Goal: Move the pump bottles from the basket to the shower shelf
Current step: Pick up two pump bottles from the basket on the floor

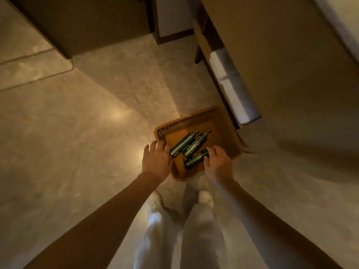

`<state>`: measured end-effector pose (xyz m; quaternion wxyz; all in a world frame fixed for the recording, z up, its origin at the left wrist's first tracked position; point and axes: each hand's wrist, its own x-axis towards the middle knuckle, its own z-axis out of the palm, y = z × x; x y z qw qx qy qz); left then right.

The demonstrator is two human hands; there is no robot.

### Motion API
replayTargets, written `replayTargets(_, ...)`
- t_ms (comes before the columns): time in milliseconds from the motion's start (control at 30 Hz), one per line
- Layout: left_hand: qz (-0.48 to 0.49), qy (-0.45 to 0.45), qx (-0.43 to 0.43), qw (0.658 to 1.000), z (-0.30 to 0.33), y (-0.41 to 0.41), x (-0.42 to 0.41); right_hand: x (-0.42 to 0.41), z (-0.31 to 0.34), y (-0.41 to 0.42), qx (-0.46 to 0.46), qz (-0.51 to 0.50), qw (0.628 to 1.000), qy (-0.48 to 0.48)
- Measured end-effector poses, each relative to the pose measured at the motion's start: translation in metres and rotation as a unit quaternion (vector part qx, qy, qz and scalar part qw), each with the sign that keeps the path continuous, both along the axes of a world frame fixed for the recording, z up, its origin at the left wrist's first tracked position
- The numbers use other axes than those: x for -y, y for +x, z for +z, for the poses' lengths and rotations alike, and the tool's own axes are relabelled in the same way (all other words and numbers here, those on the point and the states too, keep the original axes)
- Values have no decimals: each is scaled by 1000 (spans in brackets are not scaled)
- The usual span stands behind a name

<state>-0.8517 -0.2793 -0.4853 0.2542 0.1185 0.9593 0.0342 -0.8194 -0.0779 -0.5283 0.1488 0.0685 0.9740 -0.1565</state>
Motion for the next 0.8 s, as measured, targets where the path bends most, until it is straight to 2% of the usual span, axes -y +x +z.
replayTargets(200,-55,10,18,998,-122,-18,2,28,-118,-3,33,-55,998,-4)
replayTargets(467,-79,39,12,996,-316,-37,-23,15,-302,-10,50,-40,997,34)
replayTargets(633,-52,43,21,997,-419,-62,-55,0,-386,-48,30,-62,997,30)
replayTargets(800,18,50,87,995,-497,-87,-77,-13,-449,-73,30,-98,995,23)
